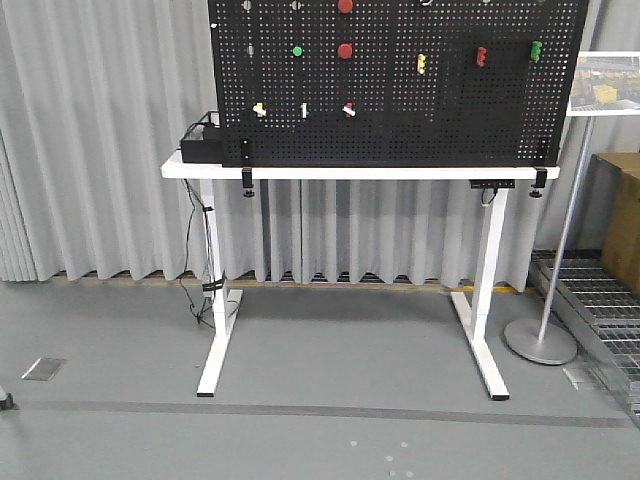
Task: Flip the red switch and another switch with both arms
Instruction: 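Drive the base forward up to the black pegboard desk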
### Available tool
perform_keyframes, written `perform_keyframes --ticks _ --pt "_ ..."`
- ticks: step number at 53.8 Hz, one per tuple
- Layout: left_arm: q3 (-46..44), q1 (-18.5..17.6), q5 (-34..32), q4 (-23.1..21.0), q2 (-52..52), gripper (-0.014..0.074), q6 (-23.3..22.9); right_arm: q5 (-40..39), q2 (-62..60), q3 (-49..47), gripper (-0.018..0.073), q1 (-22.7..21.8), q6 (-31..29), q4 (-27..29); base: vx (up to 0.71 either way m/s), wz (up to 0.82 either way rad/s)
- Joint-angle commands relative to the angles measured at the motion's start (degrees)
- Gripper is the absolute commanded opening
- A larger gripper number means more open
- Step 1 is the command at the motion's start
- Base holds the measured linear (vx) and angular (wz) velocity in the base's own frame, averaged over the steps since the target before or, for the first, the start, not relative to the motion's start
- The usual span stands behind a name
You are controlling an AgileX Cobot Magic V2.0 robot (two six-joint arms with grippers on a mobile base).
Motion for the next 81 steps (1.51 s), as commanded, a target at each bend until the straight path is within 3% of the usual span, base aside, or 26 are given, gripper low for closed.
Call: perform_keyframes --ticks 1,81 --pt "1.14 -0.32 -4.42 -0.01 -1.03 0.0003 -0.04 -5.03 -0.62 0.35 -0.0006 -0.41 -0.08 -0.33 0.0 0.0" --pt "1.14 -0.32 -4.42 -0.01 -1.03 0.0003 -0.04 -4.99 -0.55 0.35 -0.0006 -0.41 -0.08 -0.33 0.06 0.01"
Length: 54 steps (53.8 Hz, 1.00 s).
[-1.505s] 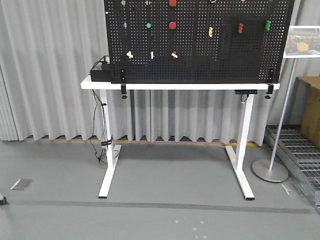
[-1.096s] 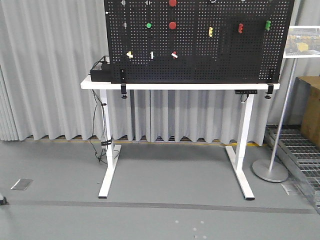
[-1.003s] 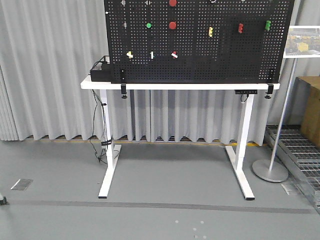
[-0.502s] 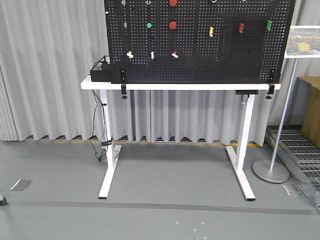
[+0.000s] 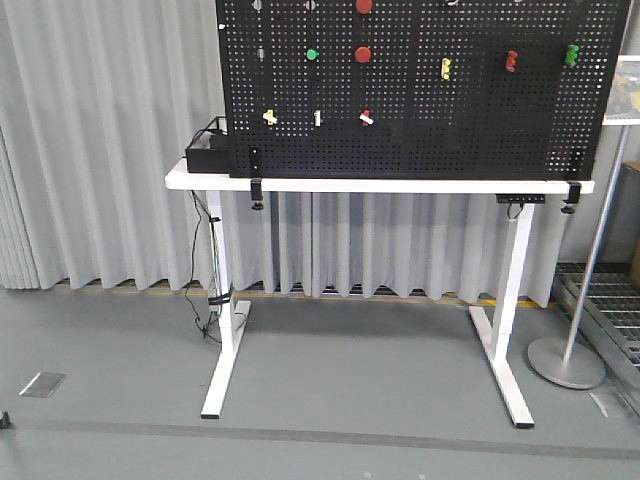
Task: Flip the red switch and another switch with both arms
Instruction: 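Drive the base forward up to the black pegboard desk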
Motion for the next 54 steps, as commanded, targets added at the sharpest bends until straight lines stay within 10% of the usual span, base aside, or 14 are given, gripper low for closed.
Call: perform_keyframes --ticks 1,54 --pt "1.14 -0.32 -4.42 -0.01 -1.03 0.0003 -0.04 -4.99 -0.55 0.35 -0.0006 -0.41 -0.08 -0.33 0.26 0.04" --pt "1.14 -0.32 -4.42 -0.01 -1.03 0.0003 -0.04 -4.99 -0.55 0.35 -0.0006 -0.41 -0.08 -0.33 0.4 -0.03"
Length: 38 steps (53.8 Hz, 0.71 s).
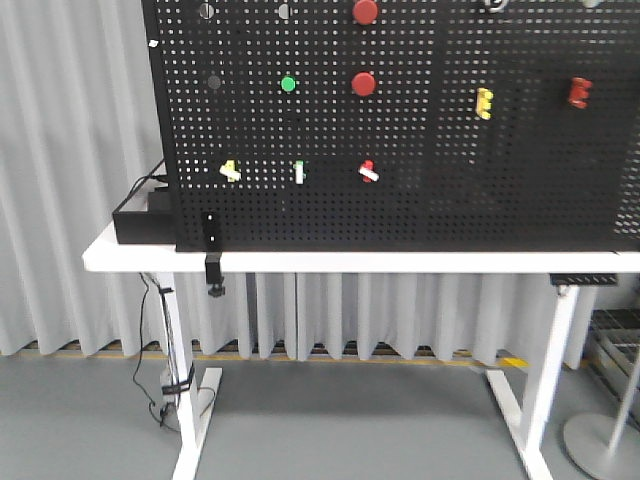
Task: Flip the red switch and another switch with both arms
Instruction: 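Drive the base forward up to the black pegboard desk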
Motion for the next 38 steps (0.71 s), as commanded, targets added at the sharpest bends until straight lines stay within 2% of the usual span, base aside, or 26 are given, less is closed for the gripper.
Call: perform_keyframes --ticks 1,38 --pt "1.14 -0.32 -4.42 -0.01 -1.03 0.0003 -0.04 -4.99 -0.55 0.35 -0.0006 -0.41 -0.08 -0.33 0.45 0.07" --pt "1.14 -0.32 -4.42 -0.01 -1.03 0.0003 -0.04 -4.99 -0.55 0.35 -0.0006 -0.41 -0.08 -0.33 0.41 0.04"
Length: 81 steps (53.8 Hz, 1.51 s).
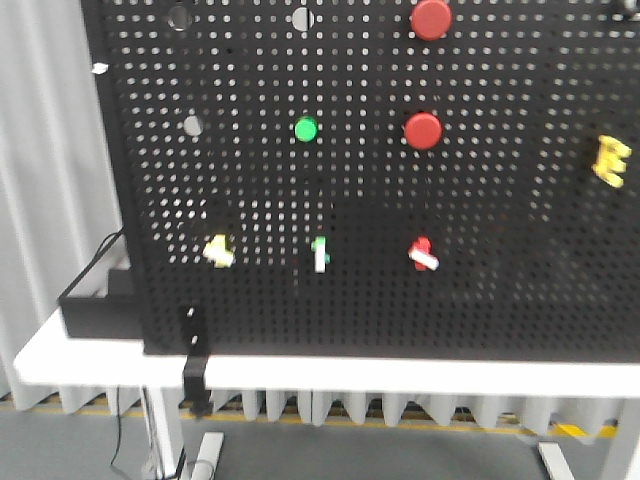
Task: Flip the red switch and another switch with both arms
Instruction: 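Drive the base forward up to the black pegboard desk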
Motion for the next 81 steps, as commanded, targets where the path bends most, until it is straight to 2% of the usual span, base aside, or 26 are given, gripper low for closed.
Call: perform_keyframes --ticks 1,39,80,81 --pt "1.14 -0.32 -4.42 -0.01 -1.03 0.0003 -0.04 -4.99 -0.55 0.35 -0.0006 -0.41 -0.08 -0.33 0.34 -0.01" --pt "1.14 -0.32 -4.42 -0.01 -1.03 0.0003 -0.04 -4.99 -0.57 0.35 -0.0006 -0.41 -0.08 -0.33 0.27 -0.01" --pt "1.14 -0.32 -4.42 -0.01 -1.03 0.0003 -0.04 -5.24 -0.57 0.35 -0.0006 -0.41 -0.08 -0.33 0.03 -0.01" --pt "1.14 -0.32 -4.86 0.98 -1.03 0.0003 1.08 -6.66 -0.57 0.35 -0.0006 -0.41 -0.14 -0.33 0.0 0.0"
